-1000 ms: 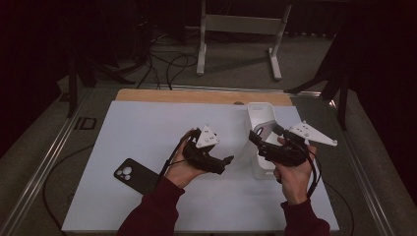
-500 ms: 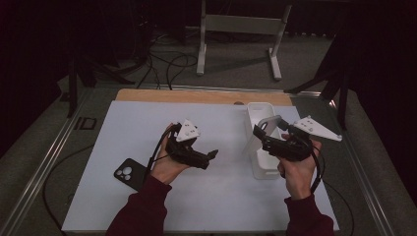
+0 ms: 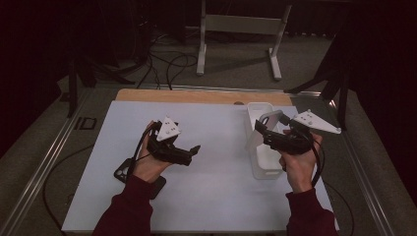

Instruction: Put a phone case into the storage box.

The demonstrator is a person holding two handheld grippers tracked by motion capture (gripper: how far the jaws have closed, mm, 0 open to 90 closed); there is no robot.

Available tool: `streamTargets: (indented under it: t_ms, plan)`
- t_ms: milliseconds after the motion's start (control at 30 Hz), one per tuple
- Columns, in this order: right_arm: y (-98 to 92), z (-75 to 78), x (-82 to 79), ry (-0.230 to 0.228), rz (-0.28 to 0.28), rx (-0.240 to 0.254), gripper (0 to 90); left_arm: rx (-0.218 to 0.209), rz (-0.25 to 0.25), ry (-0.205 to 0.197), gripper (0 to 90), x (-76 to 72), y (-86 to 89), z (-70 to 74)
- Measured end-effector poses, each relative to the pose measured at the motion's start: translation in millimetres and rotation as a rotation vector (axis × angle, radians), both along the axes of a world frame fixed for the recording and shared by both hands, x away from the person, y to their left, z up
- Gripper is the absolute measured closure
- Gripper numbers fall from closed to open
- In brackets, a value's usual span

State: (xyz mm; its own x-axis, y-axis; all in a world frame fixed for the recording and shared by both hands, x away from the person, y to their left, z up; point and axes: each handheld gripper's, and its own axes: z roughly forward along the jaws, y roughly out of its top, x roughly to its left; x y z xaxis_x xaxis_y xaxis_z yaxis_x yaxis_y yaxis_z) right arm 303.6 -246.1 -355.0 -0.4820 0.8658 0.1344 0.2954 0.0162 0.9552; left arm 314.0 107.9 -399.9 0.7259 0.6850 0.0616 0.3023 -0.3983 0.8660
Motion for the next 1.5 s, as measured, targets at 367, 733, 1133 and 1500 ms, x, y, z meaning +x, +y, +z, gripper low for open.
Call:
streamTargets:
  t_ms: [367,733,1133,1500]
  plan:
    - [-3.3,1.1,6.8,-0.005,-0.013,-0.011,16.7,-0.014,0.042,-0.033,0.0,-2.6,23.9,-1.9]
    - [-5.9,-0.1,15.0,-0.001,-0.026,-0.012,16.7,-0.019,0.08,-0.045,0.0,-8.2,49.7,-10.4]
    - [-9.9,-2.1,20.9,-0.003,-0.036,-0.009,16.7,-0.008,0.109,-0.056,0.0,-16.8,68.1,-24.5]
    - [-13.1,-3.6,24.2,-0.003,-0.045,-0.009,16.7,-0.034,0.139,-0.062,0.0,-25.6,88.5,-34.0]
